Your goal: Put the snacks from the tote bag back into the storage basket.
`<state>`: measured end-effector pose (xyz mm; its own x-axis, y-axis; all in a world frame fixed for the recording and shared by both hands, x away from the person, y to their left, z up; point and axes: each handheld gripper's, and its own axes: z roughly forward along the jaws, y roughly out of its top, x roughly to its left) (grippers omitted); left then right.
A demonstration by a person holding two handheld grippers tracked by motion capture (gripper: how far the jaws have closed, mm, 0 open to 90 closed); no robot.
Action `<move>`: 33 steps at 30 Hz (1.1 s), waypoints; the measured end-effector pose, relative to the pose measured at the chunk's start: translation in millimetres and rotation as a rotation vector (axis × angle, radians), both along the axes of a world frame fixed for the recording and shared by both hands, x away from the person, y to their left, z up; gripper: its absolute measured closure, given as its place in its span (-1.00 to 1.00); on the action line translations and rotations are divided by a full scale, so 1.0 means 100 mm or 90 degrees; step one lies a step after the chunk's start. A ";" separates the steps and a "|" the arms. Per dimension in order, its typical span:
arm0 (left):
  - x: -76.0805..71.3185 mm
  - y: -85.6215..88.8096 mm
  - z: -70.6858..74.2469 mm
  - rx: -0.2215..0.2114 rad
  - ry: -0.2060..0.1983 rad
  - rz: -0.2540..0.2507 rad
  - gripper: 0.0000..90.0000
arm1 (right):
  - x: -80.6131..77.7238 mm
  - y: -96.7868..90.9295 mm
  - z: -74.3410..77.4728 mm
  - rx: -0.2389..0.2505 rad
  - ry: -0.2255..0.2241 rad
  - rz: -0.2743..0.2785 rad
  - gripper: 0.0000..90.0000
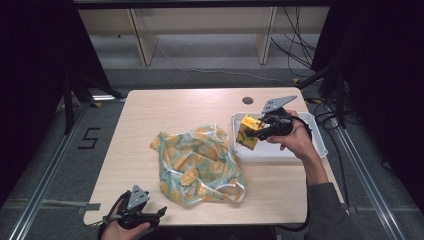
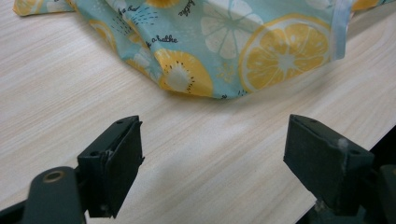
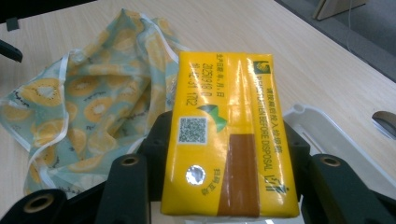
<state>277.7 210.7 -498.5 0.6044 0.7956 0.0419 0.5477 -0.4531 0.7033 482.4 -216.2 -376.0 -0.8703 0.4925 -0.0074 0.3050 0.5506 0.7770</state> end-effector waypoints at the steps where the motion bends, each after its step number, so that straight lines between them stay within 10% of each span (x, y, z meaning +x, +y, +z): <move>1: 0.00 0.00 0.00 -0.001 -0.002 0.002 -0.58 | 0.00 0.00 -0.01 -0.002 0.012 -0.001 0.16; 33: 0.00 0.00 0.00 0.000 -0.002 0.000 -0.58 | 0.20 -0.05 -0.42 -0.062 0.036 0.007 0.15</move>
